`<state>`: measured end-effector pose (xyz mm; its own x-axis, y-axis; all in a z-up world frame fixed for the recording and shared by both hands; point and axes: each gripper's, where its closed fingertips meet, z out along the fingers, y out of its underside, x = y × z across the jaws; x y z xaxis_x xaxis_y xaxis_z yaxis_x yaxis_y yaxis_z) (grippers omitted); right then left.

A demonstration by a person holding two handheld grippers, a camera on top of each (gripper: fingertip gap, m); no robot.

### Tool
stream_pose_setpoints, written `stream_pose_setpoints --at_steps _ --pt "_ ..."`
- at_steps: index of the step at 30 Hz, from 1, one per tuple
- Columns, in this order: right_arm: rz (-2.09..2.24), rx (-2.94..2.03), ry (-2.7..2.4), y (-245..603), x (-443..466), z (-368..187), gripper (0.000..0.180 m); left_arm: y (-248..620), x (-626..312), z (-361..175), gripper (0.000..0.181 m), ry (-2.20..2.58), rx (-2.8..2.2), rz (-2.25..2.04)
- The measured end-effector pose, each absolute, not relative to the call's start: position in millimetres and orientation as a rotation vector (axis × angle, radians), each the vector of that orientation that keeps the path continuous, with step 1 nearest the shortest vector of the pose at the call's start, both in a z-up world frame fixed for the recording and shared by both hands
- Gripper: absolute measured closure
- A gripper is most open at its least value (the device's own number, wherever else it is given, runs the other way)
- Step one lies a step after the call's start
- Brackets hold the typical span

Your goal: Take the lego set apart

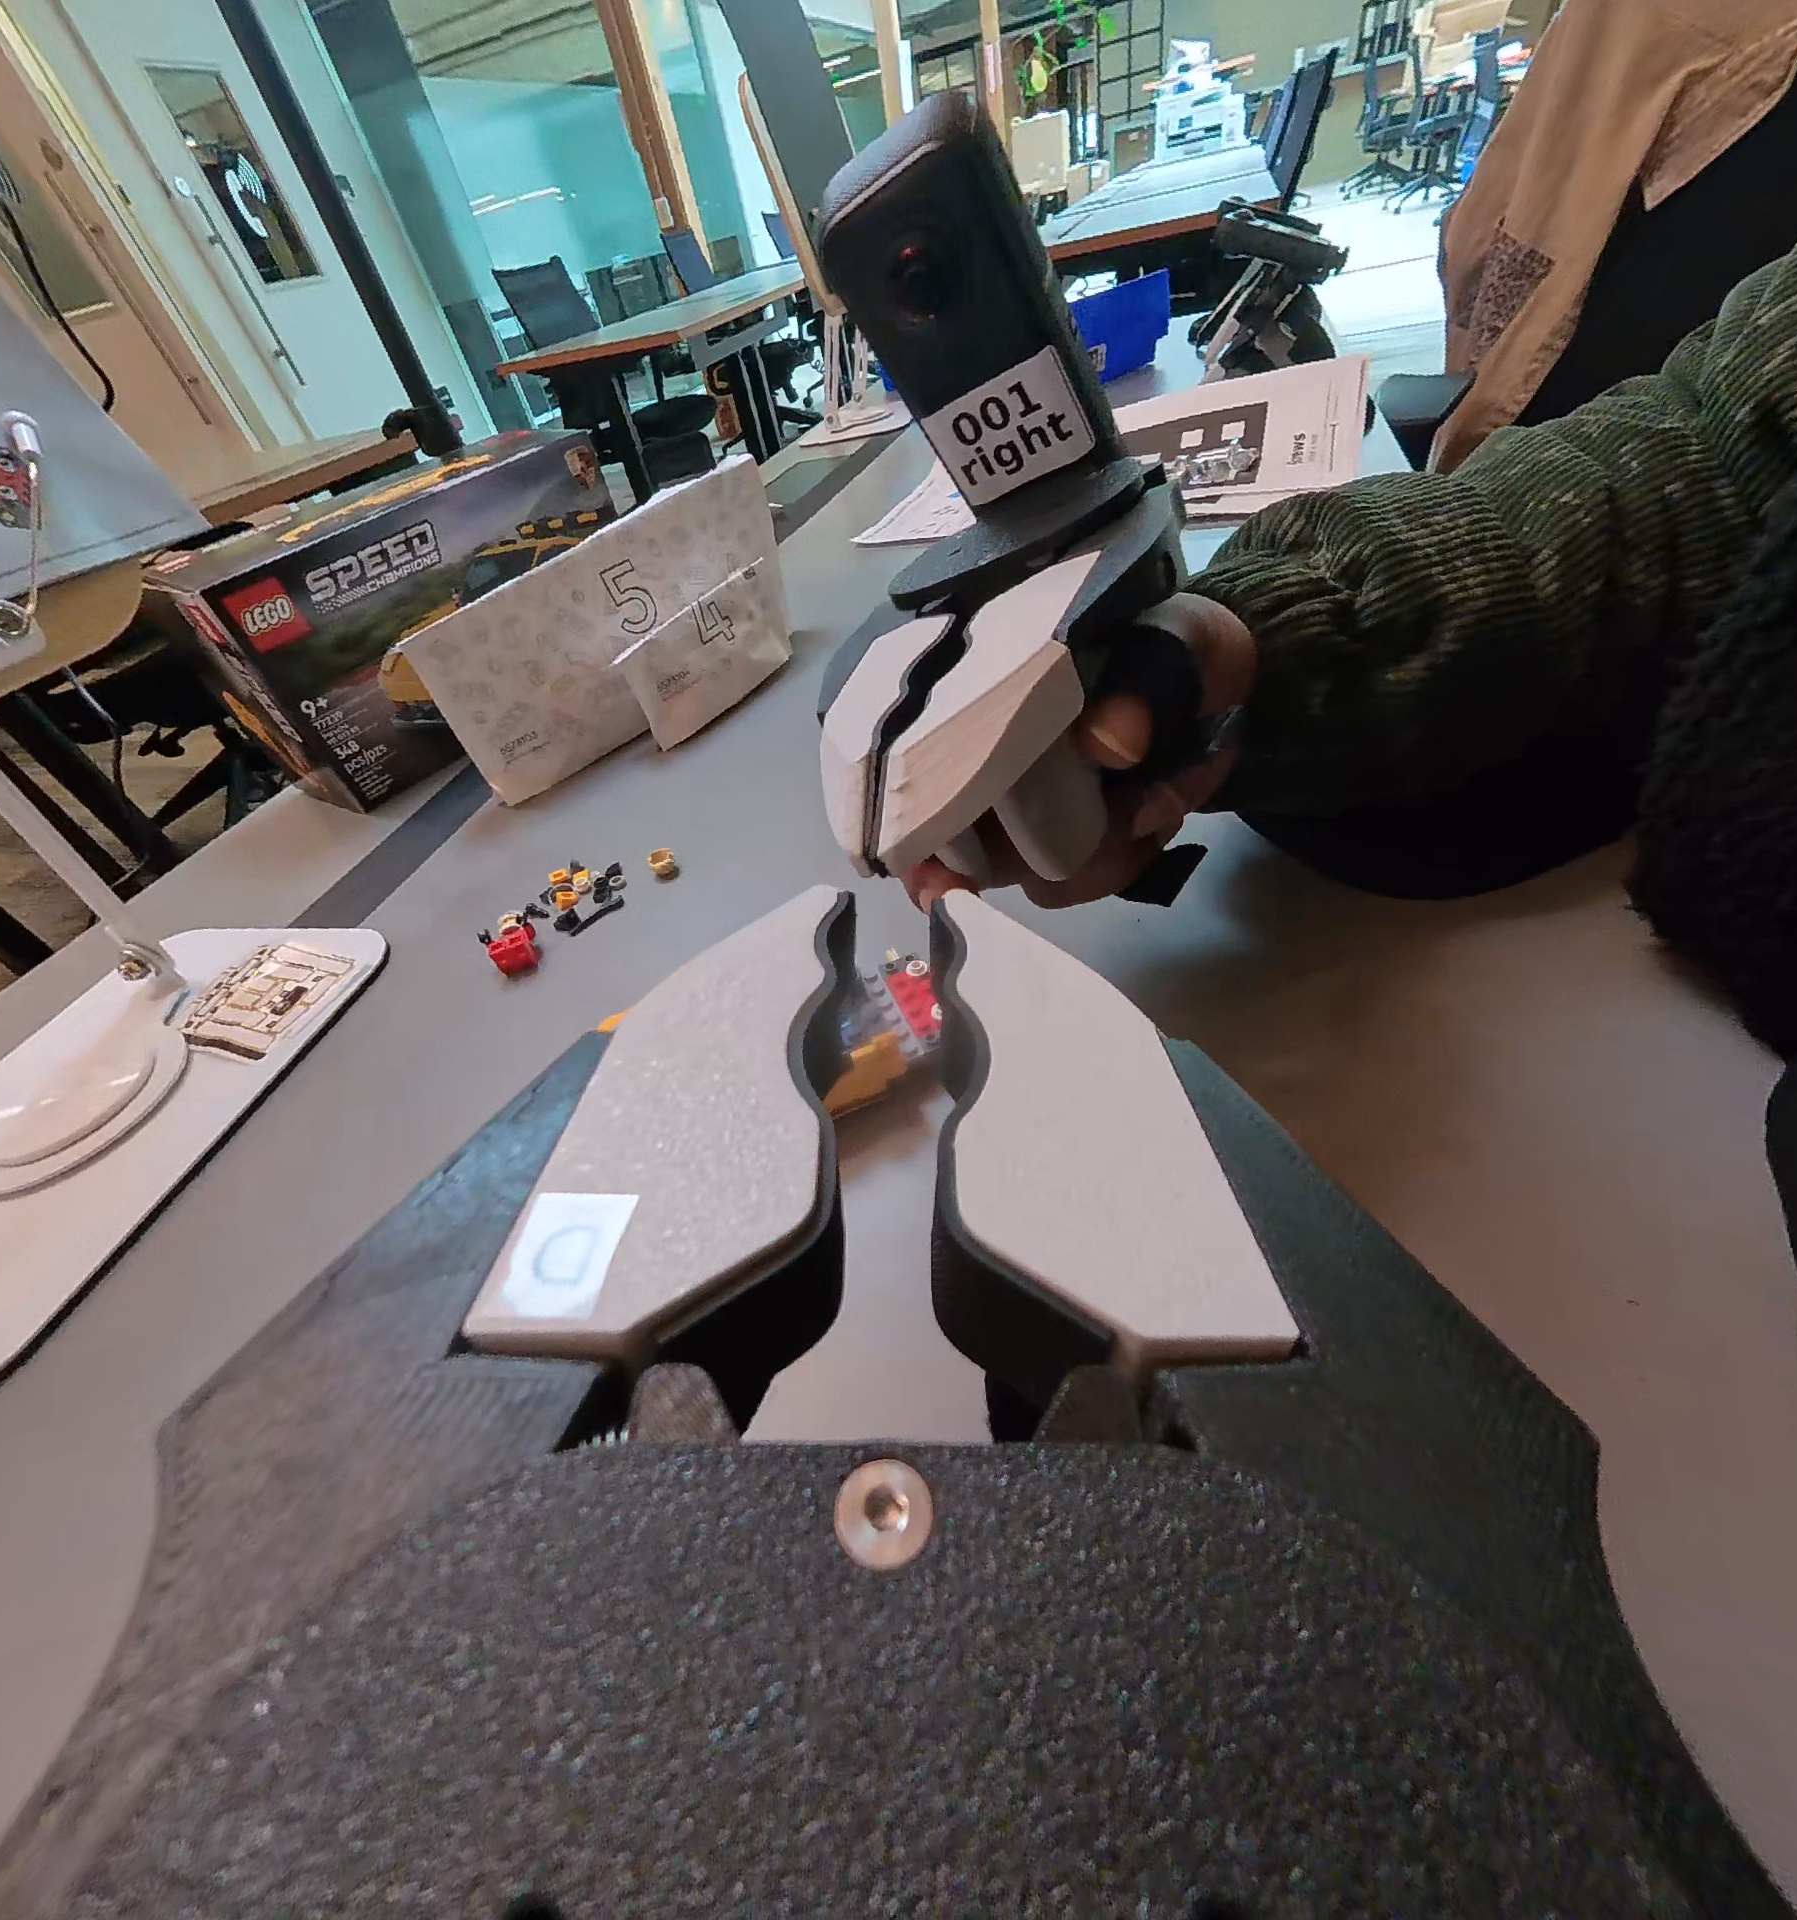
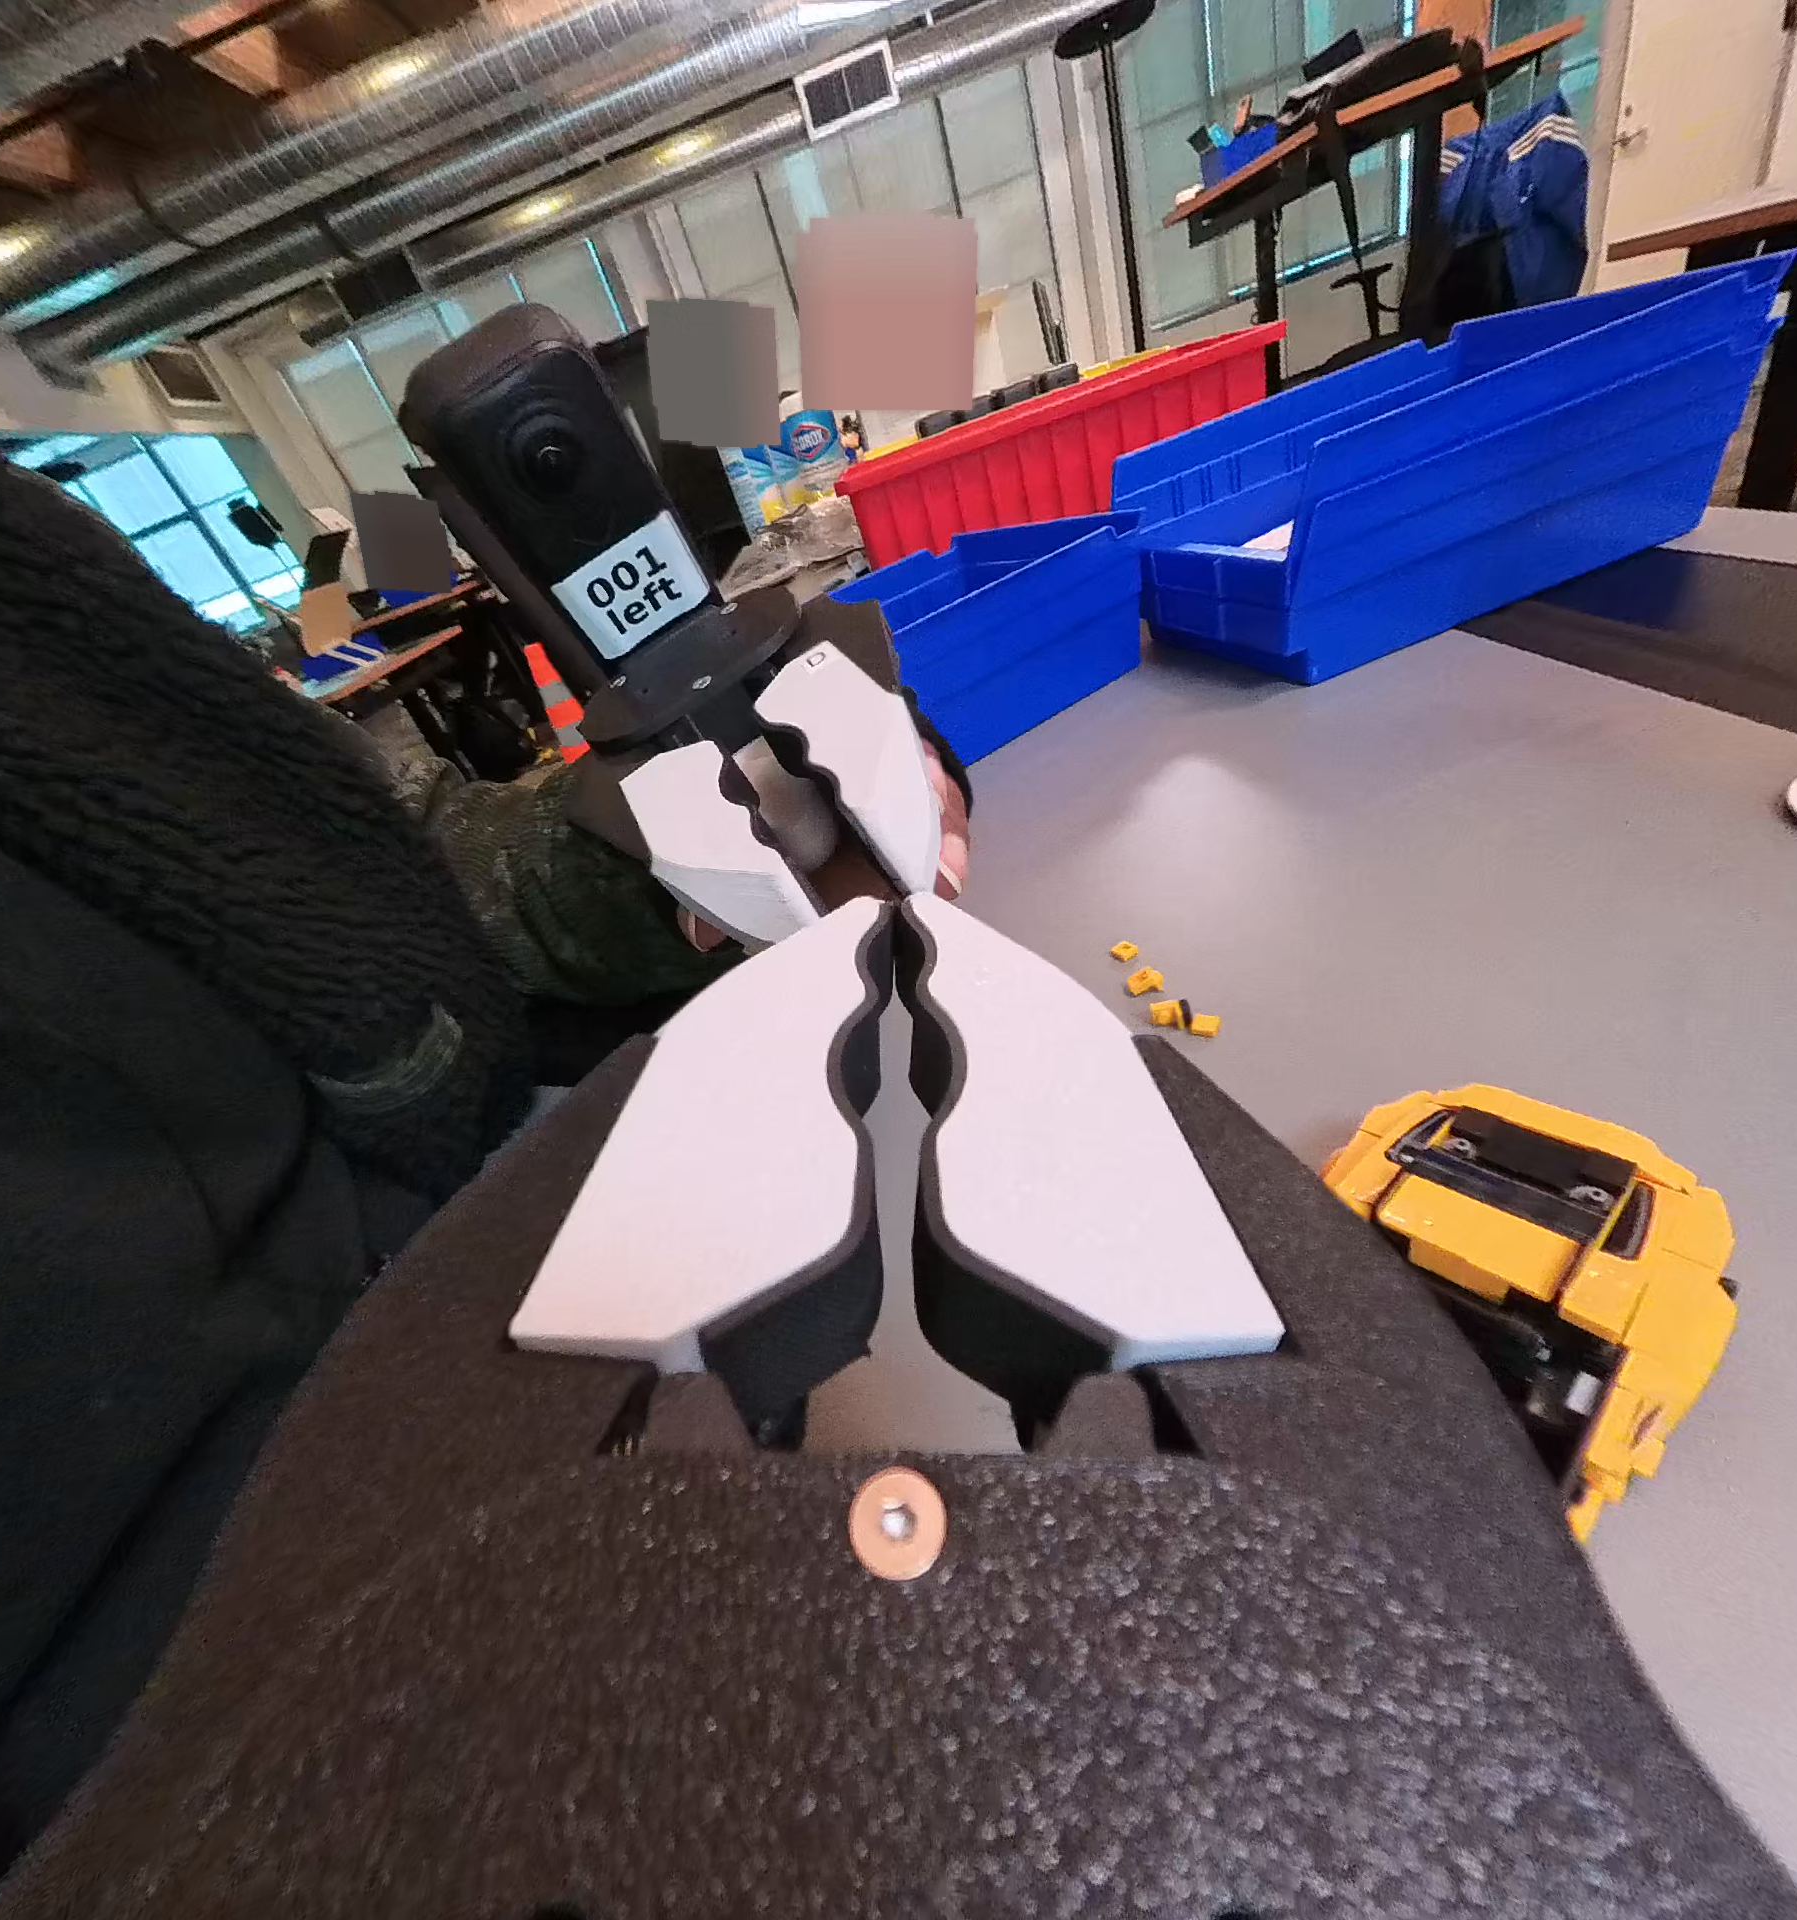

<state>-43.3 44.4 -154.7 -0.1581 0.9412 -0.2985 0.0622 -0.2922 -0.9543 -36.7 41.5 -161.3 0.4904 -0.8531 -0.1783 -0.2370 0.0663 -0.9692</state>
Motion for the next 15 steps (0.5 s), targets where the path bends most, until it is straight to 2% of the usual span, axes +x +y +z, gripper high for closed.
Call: stream_pose_setpoints --at_steps 3,5,9,10,15 --pt "1.522 -1.378 -1.216 45 -44 -157 0.18 44 -43 -157 0.172 0.995 -1.455 -0.566" --pt "1.488 -1.39 -1.207 50 -42 -158 0.18 52 -63 -145 0.181 0.919 -1.453 -0.533" --pt "1.419 -1.424 -1.172 62 -39 -160 0.18 66 -120 -116 0.181 0.673 -1.486 -0.652" --pt "1.42 -1.427 -1.163 64 -39 -160 0.174 71 -135 -114 0.181 0.618 -1.503 -0.637" --pt "1.379 -1.447 -1.11 76 -35 -159 0.166 90 -174 -149 0.181 0.589 -1.715 -0.536"
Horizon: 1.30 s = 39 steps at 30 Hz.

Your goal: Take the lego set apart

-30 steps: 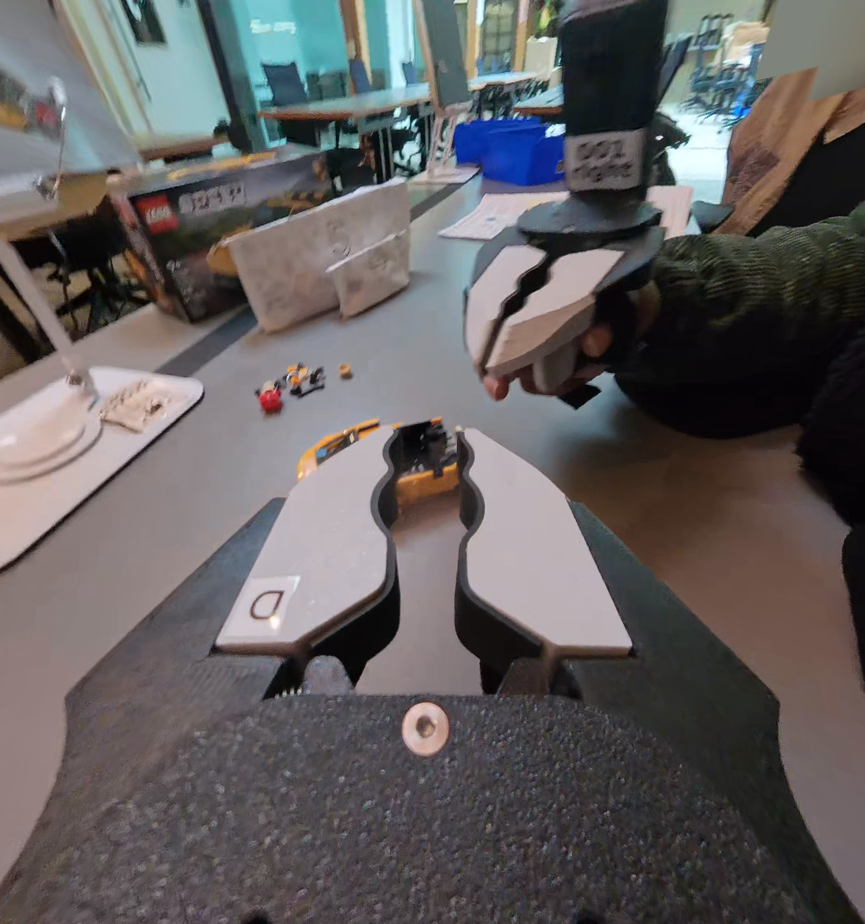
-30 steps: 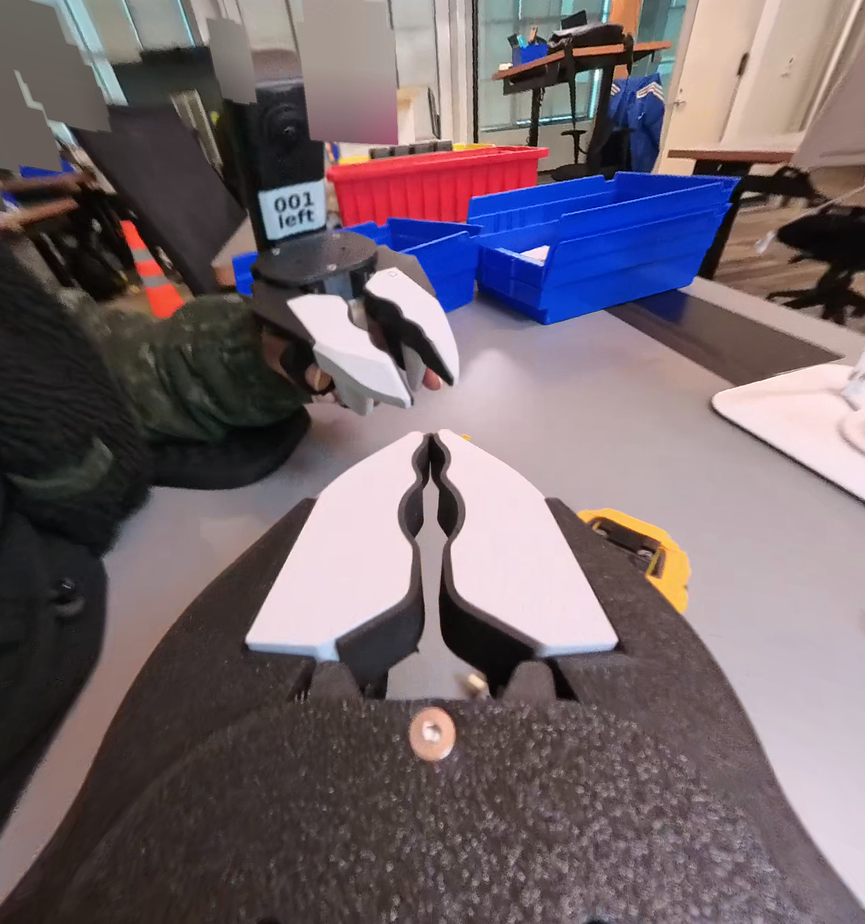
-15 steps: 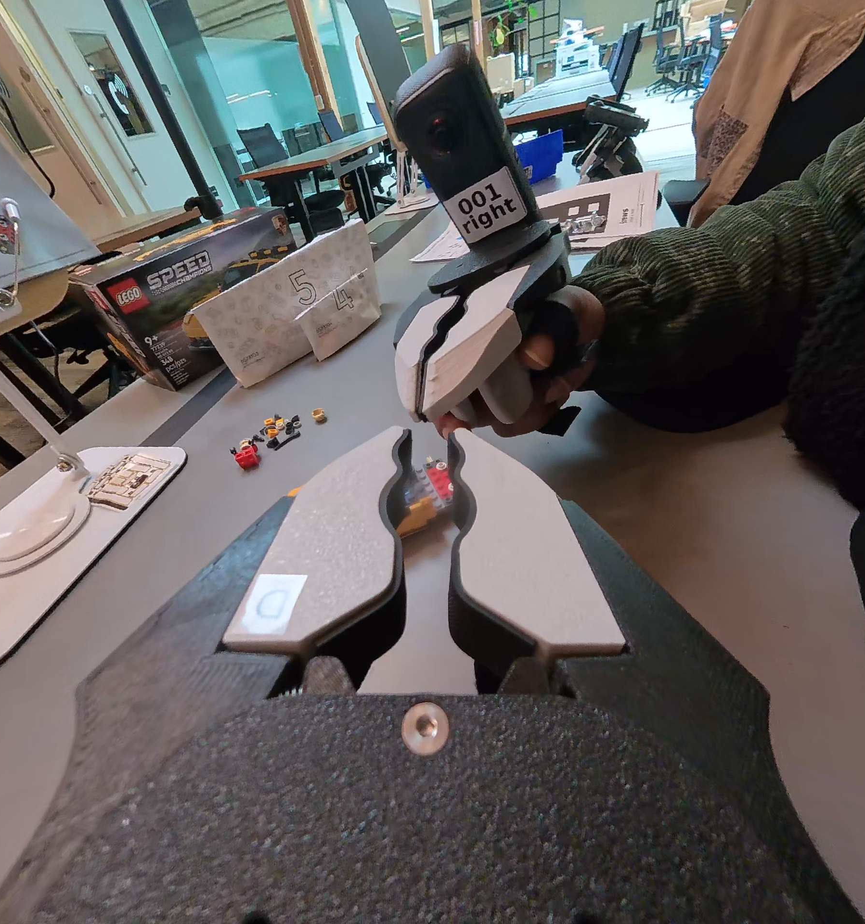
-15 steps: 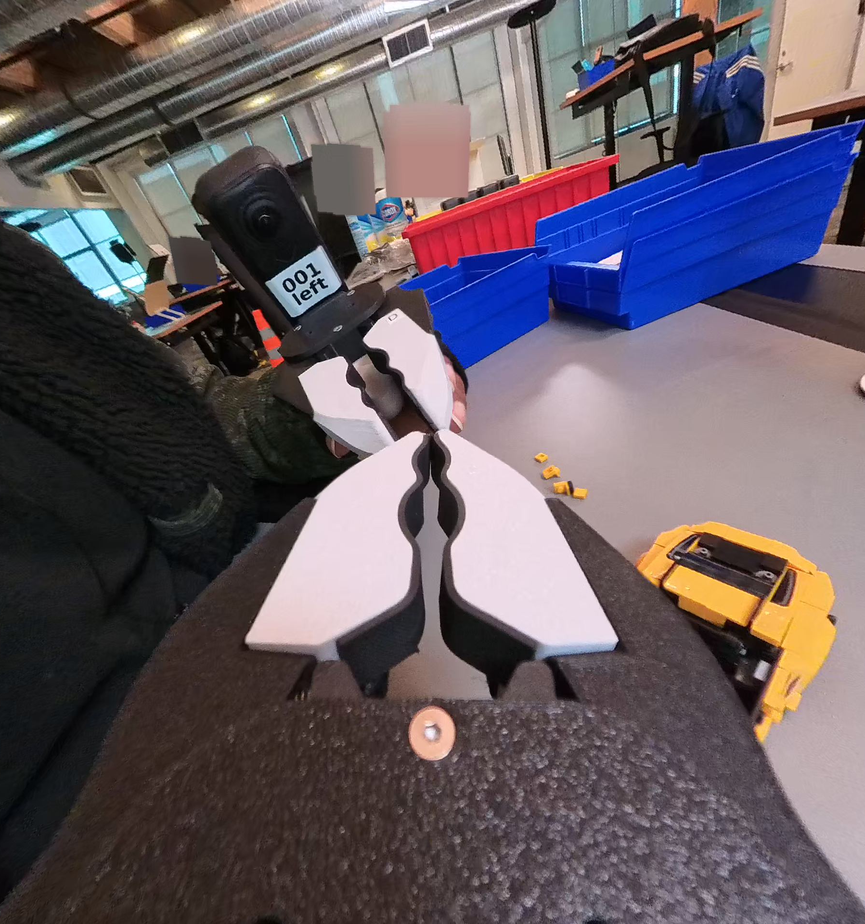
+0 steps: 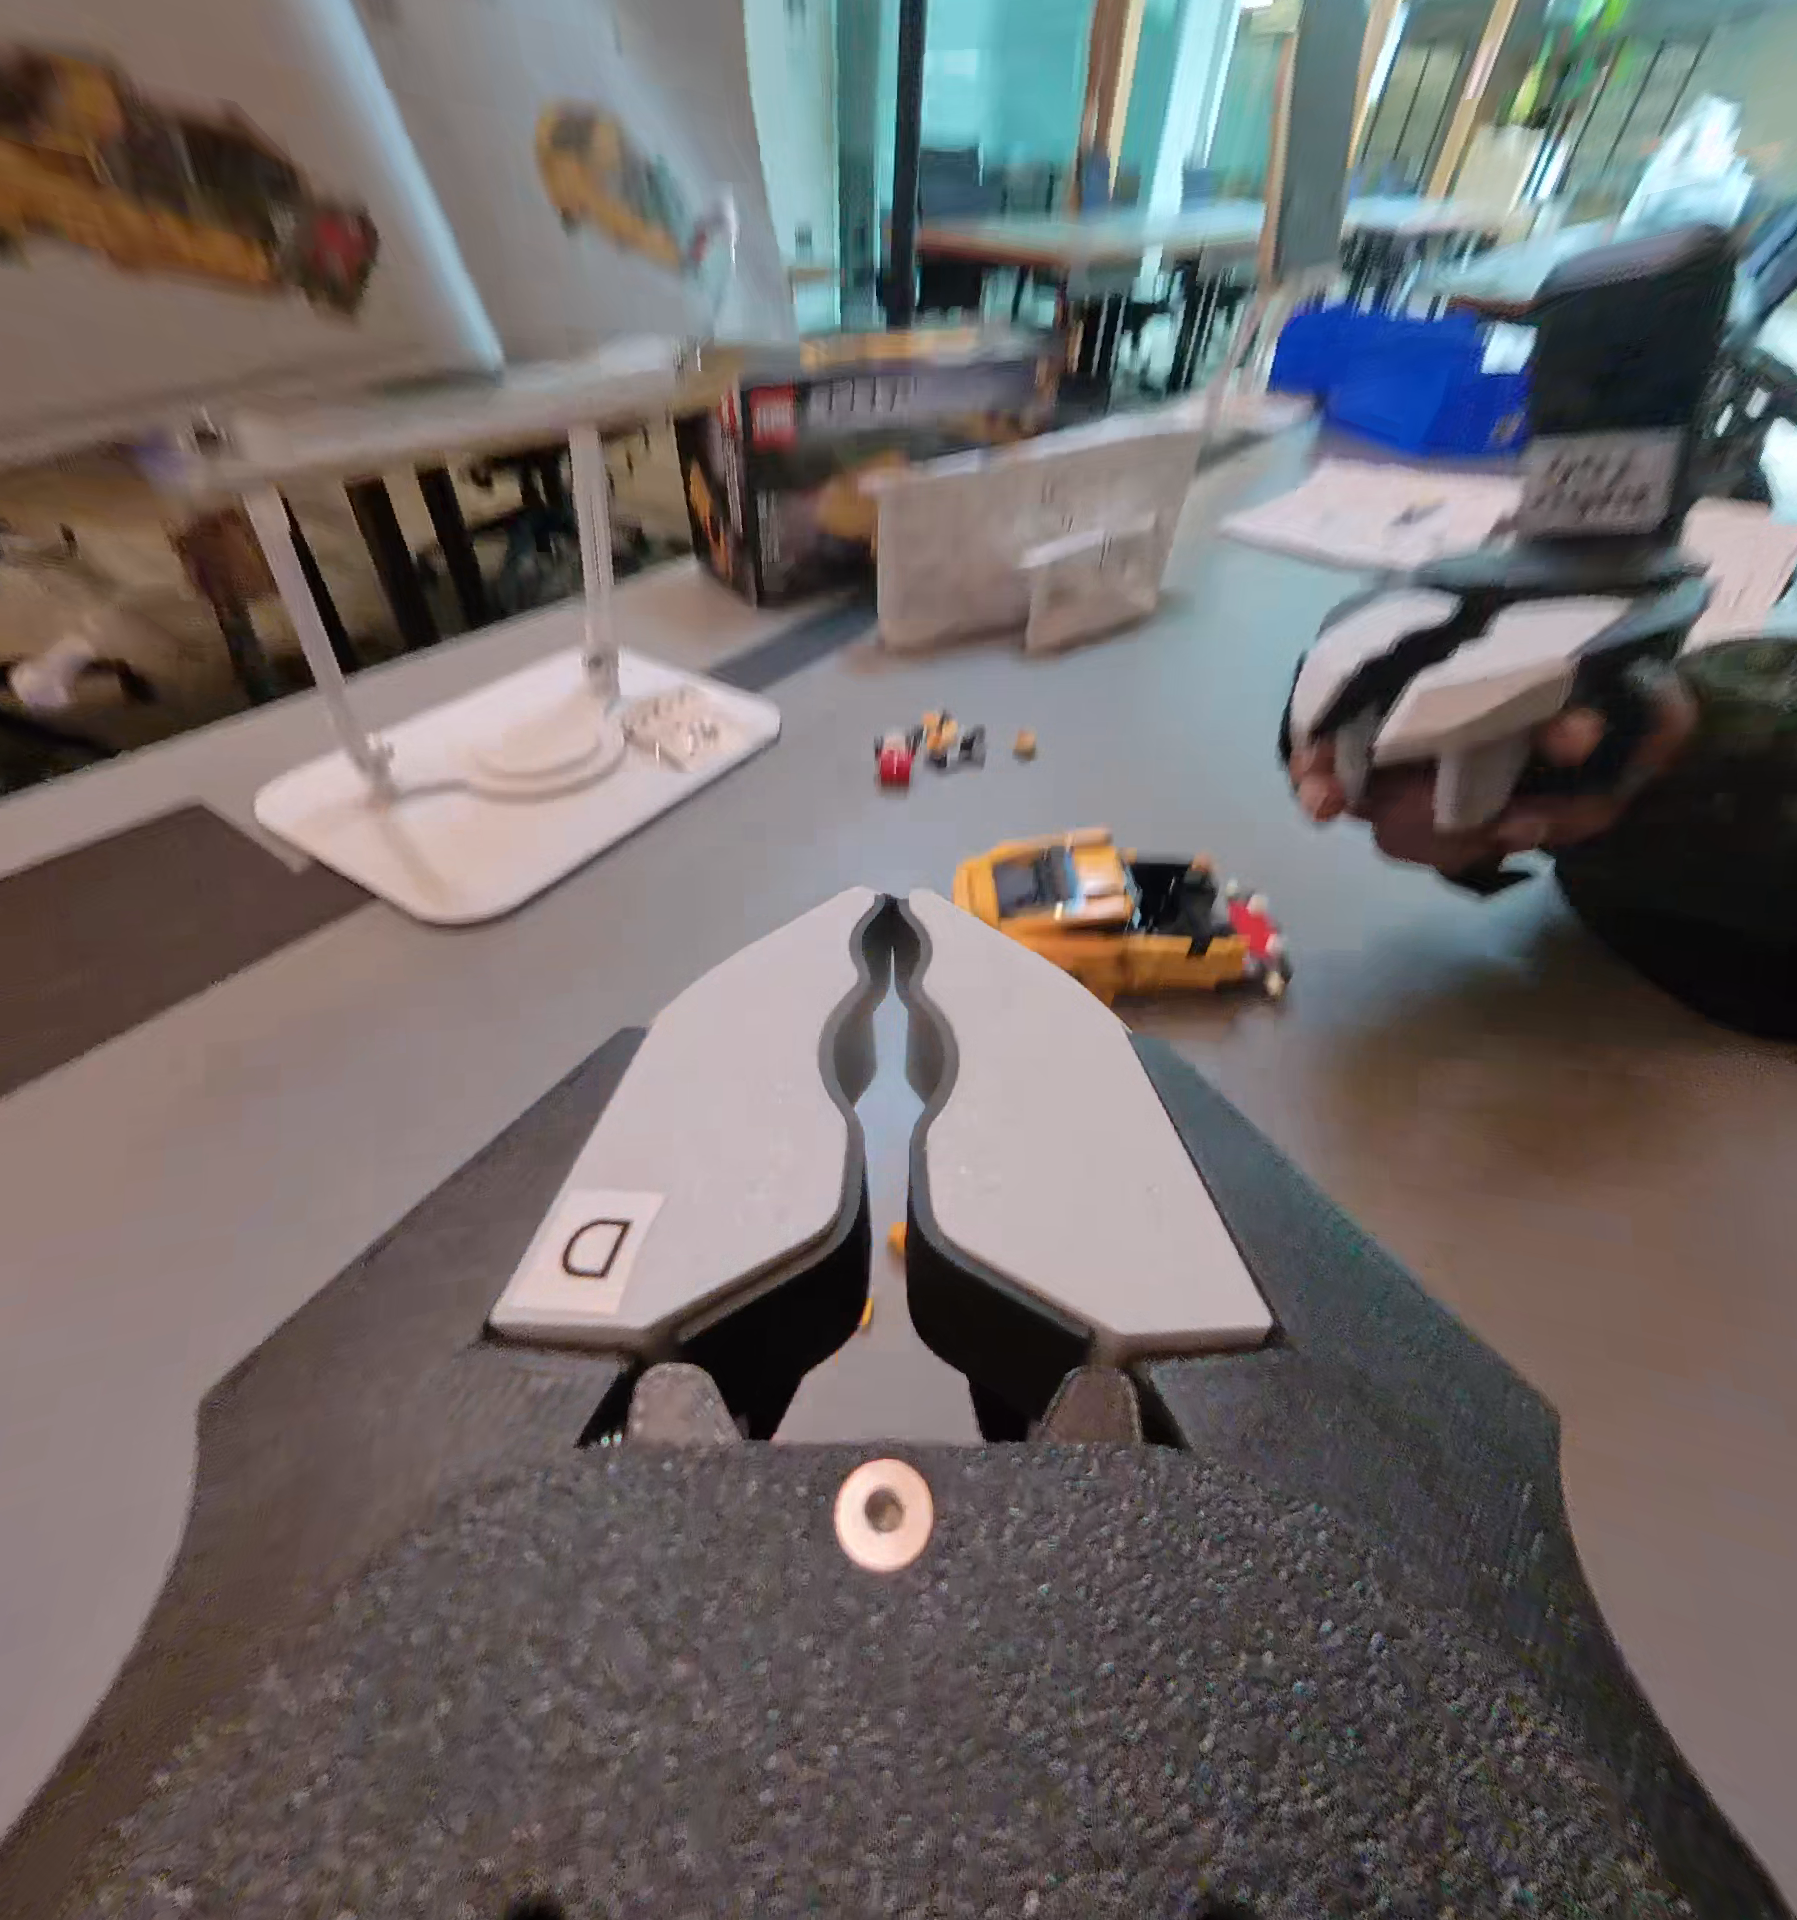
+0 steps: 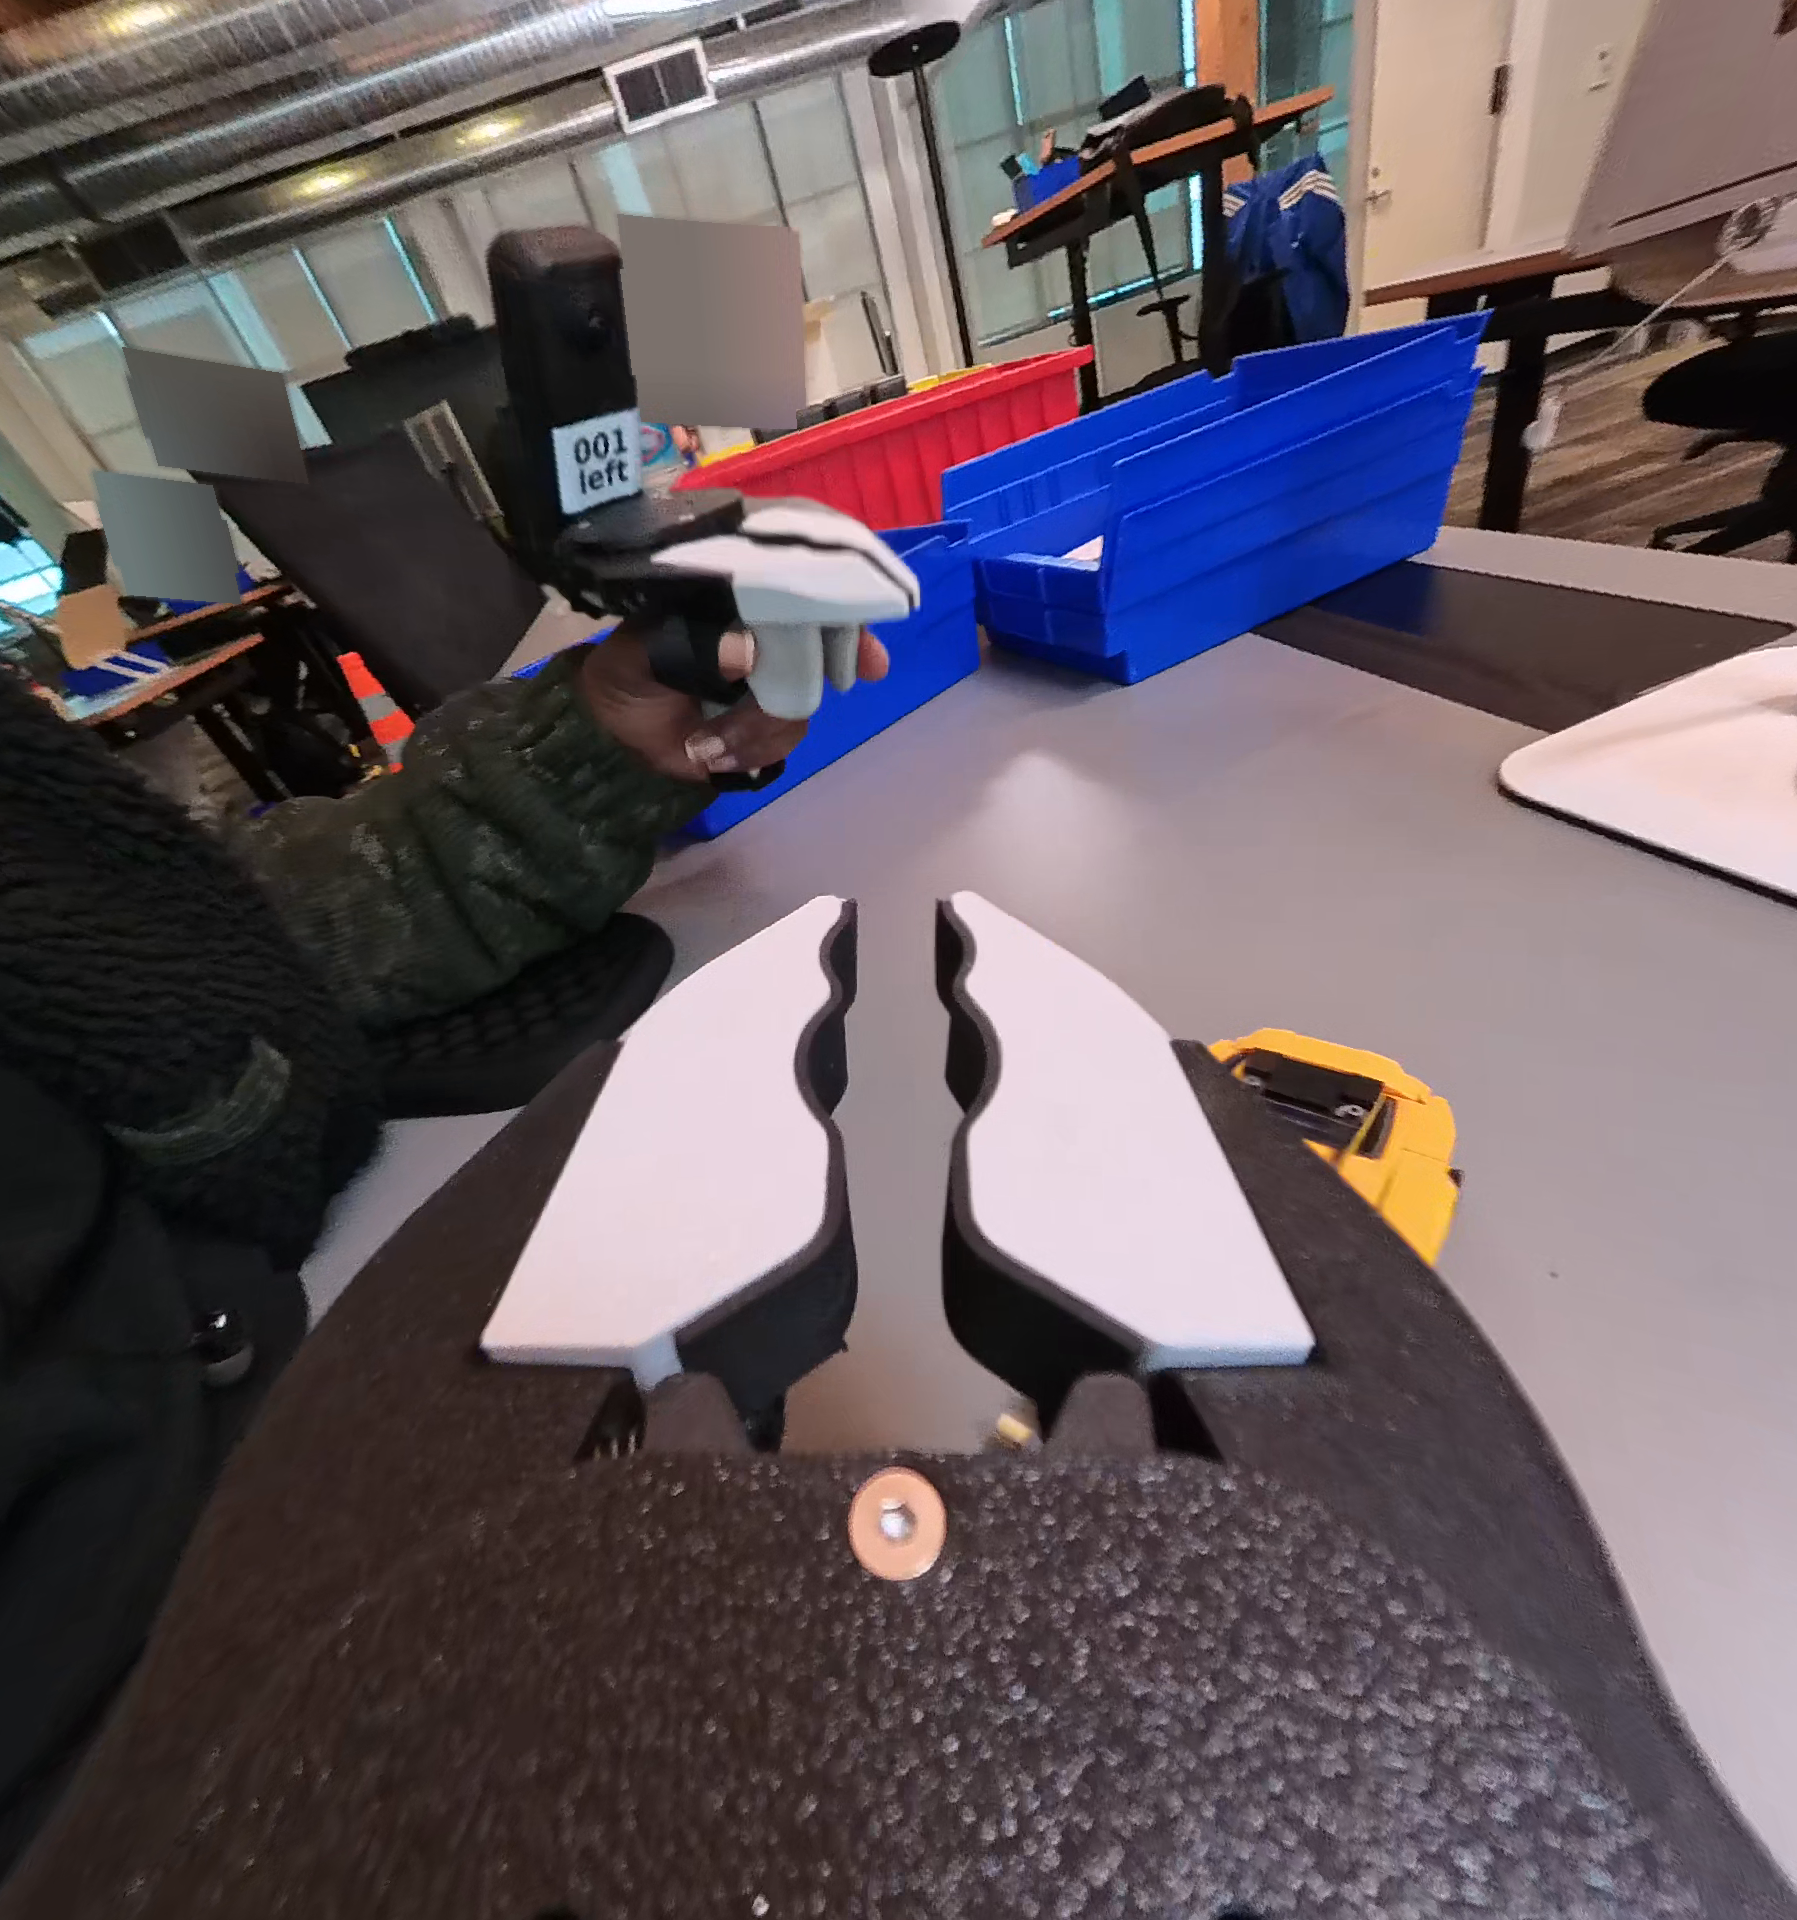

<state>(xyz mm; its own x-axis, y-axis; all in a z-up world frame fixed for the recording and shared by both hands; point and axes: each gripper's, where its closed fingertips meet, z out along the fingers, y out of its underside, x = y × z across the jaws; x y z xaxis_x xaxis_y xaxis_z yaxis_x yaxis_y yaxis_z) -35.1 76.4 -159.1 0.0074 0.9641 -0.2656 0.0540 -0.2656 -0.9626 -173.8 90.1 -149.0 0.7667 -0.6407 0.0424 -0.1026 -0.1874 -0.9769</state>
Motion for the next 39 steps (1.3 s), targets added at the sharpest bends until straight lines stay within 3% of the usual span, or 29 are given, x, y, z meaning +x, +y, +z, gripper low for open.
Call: stream_pose_setpoints --at_steps 4,8,17,19,24,30,39 --pt "1.32 -1.461 -1.067 89 -30 -158 0.159 93 -173 -199 0.181 0.7 -1.936 -0.485" --pt "1.293 -1.463 -1.008 101 -23 -154 0.159 89 -161 -242 0.161 0.803 -2.111 -0.47" --pt "1.247 -1.474 -0.969 112 -17 -155 0.161 85 -144 -289 0.167 0.92 -2.274 -0.337" --pt "1.229 -1.473 -0.986 110 -18 -157 0.161 90 -144 -289 0.178 0.901 -2.267 -0.299" --pt "1.189 -1.467 -1.077 101 -25 -166 0.163 89 -130 -270 0.178 0.98 -2.12 -0.304" --pt "1.169 -1.441 -1.3 69 -41 -185 0.164 58 -79 -206 0.178 1.17 -1.617 -0.367" --pt "1.407 -1.457 -1.368 38 -47 -180 0.165 44 -46 -187 0.178 1.318 -1.302 0.068"
